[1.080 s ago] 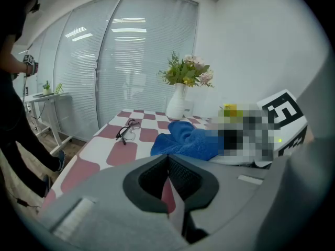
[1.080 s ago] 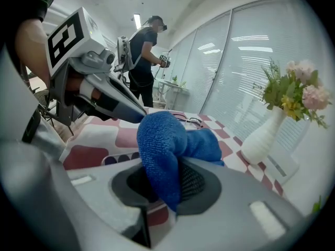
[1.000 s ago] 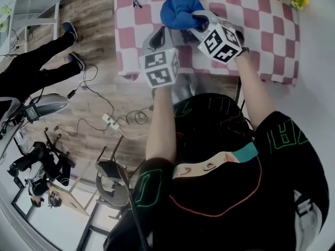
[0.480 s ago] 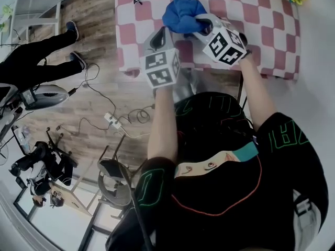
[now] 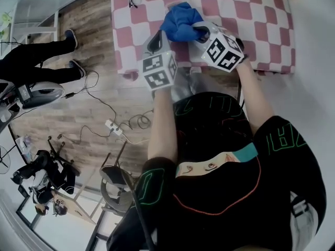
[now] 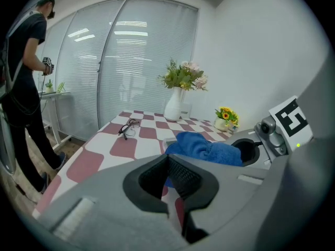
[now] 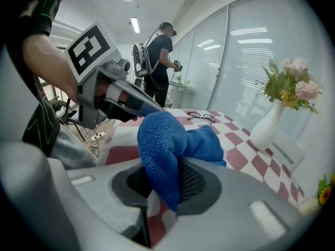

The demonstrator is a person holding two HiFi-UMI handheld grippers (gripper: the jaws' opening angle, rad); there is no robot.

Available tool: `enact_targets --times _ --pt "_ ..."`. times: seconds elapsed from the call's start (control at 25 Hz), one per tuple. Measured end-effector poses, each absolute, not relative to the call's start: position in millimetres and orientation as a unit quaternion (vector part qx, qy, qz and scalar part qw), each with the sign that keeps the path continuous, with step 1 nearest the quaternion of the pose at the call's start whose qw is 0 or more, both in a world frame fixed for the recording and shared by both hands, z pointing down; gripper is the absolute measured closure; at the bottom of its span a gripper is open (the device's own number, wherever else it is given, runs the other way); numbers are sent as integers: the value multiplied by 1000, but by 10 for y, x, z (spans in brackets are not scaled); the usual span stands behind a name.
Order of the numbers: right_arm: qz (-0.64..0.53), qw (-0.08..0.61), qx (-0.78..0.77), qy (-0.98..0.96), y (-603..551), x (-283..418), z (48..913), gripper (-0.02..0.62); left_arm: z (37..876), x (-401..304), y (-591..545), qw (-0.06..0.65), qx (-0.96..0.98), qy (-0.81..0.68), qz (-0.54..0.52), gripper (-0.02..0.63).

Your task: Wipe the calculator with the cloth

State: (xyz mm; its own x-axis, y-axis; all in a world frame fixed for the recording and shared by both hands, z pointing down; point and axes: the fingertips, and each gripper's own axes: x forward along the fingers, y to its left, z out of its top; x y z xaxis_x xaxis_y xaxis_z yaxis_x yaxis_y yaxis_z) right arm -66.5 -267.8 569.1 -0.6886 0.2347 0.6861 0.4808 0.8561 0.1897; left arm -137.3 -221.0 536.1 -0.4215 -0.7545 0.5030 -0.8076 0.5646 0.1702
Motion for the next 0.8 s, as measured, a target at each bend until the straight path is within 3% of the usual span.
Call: enact_targets --times 0.56,0.8 --pt "-97 366 -289 -879 -2394 -320 5662 497 5159 -1374 -2426 249 484 -838 41 595" --pt "-58 337 -304 -889 -2409 -268 5451 497 5013 -1410 -2502 232 490 -840 37 595"
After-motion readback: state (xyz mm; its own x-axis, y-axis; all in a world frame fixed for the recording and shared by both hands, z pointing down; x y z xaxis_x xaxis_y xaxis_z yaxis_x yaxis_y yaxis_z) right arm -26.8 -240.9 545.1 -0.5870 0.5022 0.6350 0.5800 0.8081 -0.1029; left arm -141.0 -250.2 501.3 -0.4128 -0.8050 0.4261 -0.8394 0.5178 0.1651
